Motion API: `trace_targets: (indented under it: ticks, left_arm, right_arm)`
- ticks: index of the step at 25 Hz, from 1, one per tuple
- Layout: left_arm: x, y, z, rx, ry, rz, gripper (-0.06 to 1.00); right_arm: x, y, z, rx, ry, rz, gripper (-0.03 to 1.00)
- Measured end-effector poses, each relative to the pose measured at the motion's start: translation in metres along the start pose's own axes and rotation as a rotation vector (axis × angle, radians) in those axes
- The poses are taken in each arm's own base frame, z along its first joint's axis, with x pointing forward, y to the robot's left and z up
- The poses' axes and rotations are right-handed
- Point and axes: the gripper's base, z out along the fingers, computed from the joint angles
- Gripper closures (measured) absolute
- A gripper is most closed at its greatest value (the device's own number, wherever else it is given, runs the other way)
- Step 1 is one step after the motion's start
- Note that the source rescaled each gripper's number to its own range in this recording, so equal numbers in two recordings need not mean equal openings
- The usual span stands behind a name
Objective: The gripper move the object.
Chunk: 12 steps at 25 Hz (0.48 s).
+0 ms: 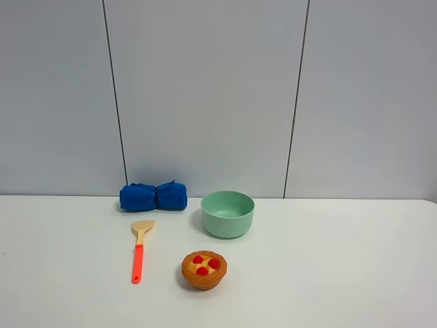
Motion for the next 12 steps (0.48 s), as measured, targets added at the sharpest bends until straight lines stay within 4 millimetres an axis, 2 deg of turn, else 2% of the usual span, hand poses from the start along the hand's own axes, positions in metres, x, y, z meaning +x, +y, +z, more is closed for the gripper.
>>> trace_targets:
  ticks: [12]
  left_arm:
    - [0.0000,0.0000,0.0000,0.000,0.000,0.000,-0.06]
  right_arm:
    - [0.0000,0.0000,0.0000,0.000,0.000,0.000,0.24]
